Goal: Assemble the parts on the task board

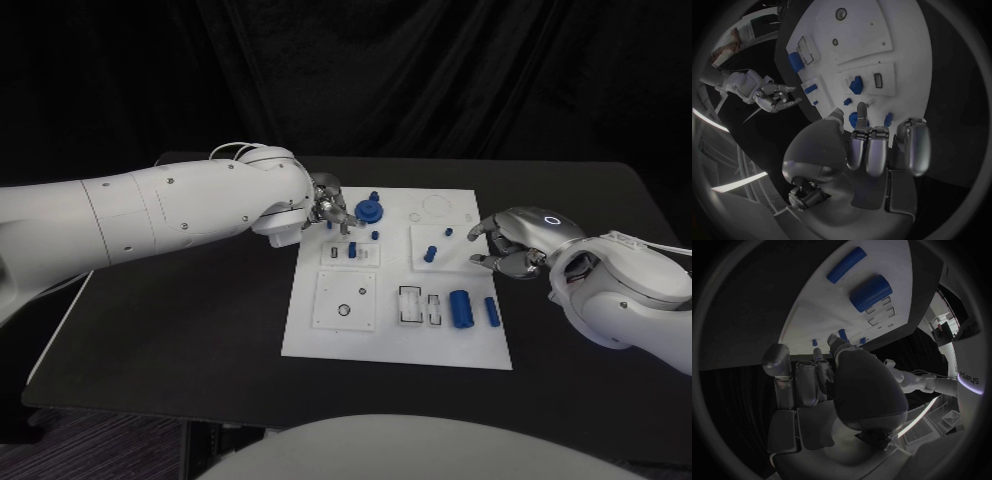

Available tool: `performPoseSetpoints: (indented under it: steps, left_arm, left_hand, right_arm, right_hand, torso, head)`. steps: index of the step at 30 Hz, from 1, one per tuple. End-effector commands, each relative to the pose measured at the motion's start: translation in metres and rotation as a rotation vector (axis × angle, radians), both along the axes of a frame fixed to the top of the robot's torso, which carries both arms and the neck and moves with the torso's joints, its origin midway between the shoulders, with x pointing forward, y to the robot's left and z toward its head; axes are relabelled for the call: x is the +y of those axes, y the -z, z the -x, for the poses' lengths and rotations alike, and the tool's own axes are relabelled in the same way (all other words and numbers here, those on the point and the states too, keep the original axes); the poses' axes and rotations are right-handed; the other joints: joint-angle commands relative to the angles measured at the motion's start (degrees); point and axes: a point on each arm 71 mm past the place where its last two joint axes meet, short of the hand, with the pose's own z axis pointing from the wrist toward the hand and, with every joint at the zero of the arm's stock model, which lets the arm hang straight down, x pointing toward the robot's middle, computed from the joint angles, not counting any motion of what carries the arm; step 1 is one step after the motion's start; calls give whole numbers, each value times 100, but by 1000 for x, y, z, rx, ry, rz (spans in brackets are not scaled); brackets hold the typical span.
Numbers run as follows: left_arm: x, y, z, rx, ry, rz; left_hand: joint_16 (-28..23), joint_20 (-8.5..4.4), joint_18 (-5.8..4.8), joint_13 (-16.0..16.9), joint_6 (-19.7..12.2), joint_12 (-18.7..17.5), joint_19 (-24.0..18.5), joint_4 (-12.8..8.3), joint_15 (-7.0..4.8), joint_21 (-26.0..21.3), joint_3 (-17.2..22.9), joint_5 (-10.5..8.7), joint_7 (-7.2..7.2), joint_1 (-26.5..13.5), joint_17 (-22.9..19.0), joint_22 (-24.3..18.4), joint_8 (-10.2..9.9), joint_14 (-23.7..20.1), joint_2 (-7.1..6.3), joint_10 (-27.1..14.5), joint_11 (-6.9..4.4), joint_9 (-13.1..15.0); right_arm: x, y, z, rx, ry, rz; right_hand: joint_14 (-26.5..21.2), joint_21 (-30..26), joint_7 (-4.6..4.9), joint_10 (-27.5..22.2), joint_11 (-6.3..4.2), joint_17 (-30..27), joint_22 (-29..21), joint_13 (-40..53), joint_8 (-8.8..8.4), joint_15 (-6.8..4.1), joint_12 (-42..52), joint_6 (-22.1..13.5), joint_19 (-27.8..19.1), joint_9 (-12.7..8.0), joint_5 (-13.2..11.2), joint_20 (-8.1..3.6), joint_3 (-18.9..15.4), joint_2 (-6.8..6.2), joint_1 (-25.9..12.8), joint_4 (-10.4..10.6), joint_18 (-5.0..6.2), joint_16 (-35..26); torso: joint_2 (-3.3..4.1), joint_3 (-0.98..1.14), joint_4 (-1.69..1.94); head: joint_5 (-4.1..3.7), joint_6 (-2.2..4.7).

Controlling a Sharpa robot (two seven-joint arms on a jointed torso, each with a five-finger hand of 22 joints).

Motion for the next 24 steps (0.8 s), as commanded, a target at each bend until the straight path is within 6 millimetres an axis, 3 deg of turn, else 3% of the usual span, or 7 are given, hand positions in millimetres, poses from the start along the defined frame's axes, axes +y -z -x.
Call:
performPoseSetpoints:
  steps: [1,5,24]
  left_arm:
    - [0,4,3,41,4,-39]
    - [0,5,4,53,6,-51]
    - [-9,13,9,75,26,-55]
  left_hand:
    - [15,-10,76,1508,-25,20,1,-37,-40,-8,-18,55,5,-33,1509,1122,-47,596,14,605,-20,-29]
    - [15,-14,70,1508,18,20,18,-99,-42,14,9,223,0,29,1509,1131,-97,596,22,605,-25,-76]
    - [15,-33,58,1508,93,20,53,-198,-64,59,75,495,-25,119,1509,1147,-174,596,38,605,-48,-145]
  right_arm:
    - [0,-2,1,-20,2,-16]
    - [1,-2,1,-20,2,-16]
    - [1,-2,1,-20,3,-17]
  right_hand:
    - [6,26,-7,9,6,420,685,225,-31,4,5,28,15,-8,29,-1,3,38,-25,25,33,22]
    - [9,31,-7,12,5,422,687,226,-28,3,7,38,21,-11,37,-2,4,39,-27,28,32,25]
    - [10,32,-8,13,4,420,688,225,-28,2,7,50,26,-18,67,-3,13,45,-17,24,32,24]
  torso:
    - [25,-11,-11]
    - [22,-7,-11]
    - [23,-4,-30]
  head:
    - [4,1]
    - [-14,1]
    - [-30,1]
